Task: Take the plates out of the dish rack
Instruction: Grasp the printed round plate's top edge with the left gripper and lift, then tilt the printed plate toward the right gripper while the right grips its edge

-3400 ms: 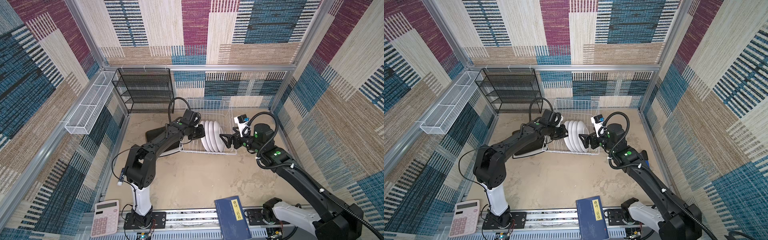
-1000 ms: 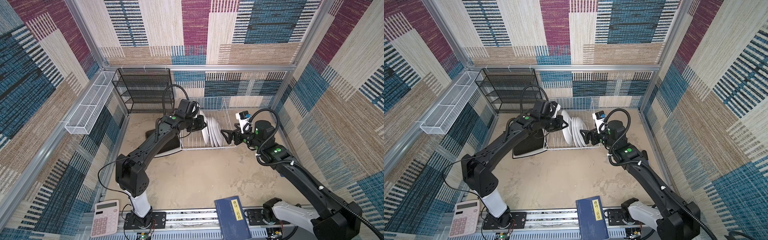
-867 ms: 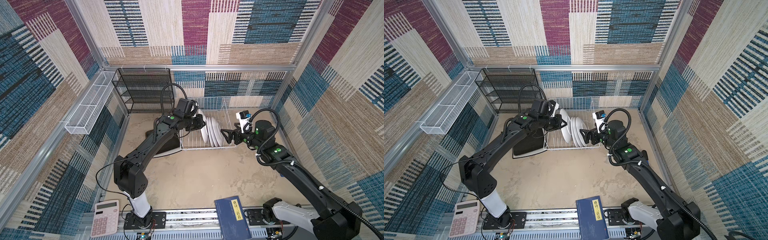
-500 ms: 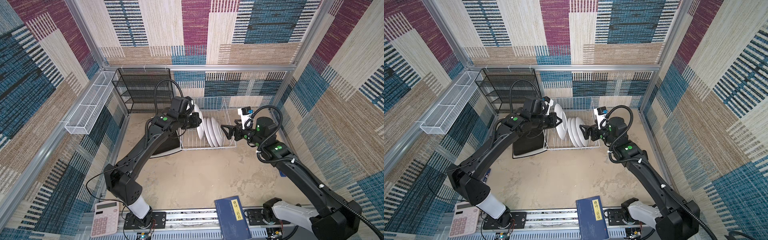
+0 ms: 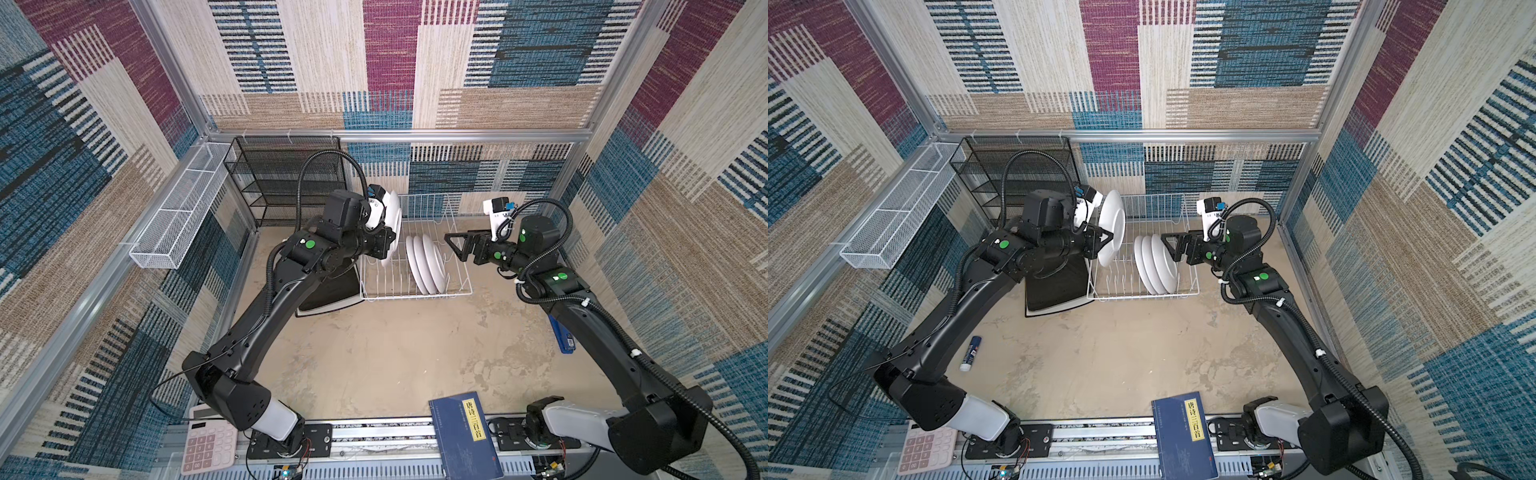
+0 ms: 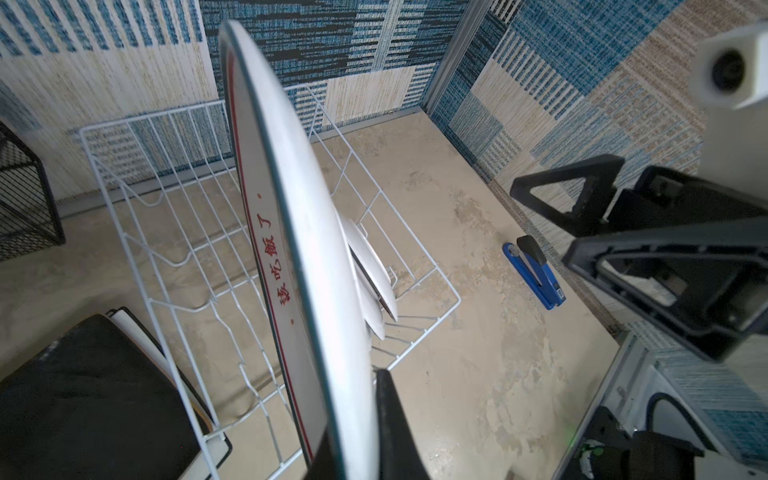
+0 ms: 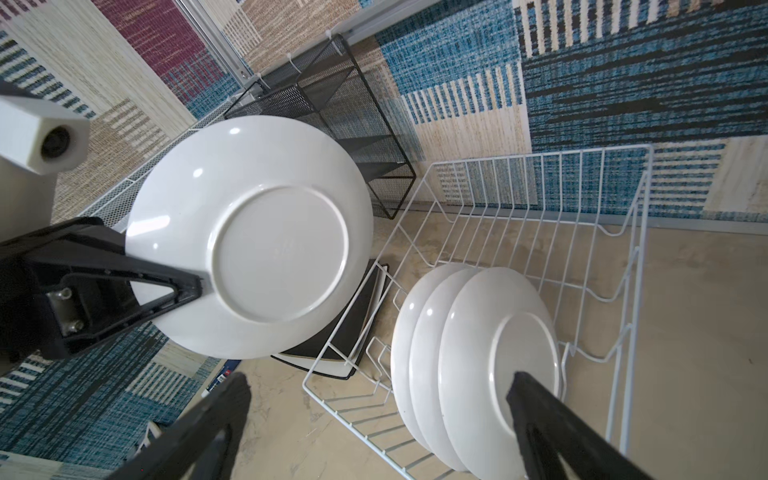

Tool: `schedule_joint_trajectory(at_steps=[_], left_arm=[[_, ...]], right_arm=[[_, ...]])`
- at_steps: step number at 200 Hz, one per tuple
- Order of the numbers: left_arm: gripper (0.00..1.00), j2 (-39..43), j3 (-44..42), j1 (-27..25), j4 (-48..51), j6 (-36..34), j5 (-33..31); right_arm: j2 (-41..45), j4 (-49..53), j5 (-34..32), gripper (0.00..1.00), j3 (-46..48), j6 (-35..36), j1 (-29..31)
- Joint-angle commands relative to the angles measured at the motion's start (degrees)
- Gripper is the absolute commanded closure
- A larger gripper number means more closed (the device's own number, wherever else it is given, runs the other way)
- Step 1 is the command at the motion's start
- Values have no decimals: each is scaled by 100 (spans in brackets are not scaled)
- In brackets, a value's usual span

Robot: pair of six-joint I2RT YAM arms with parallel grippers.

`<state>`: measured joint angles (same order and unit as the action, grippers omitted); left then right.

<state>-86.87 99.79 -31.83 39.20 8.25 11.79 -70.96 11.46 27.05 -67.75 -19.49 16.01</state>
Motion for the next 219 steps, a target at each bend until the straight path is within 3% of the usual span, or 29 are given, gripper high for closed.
schedule_joint_trajectory(at_steps=[1, 41, 93, 136, 179, 219], left_arm=[[100, 198, -139, -106, -174, -1147, -490], [100, 559, -832, -457, -634, -2326, -1233], [100, 1033, -2033, -1183, -2013, -4022, -2327], [100, 1008, -2500, -1675, -2710, -5191, -3105], [100, 687, -2789, -2086, -3137, -6450, -3956], [100, 605, -3098, -2258, -3866, -7176, -4358]], right_arm=[[-77, -100, 348, 1, -177, -320, -43], [-336, -180, 694, 1, -543, -486, -65], [-780, 83, 1157, 1, -1044, -486, -63], [-1022, 291, 1403, 1, -1227, -556, -63], [-1326, 742, 1398, 7, -1344, -556, -65], [-1576, 1108, 1348, 20, -1375, -503, -64]])
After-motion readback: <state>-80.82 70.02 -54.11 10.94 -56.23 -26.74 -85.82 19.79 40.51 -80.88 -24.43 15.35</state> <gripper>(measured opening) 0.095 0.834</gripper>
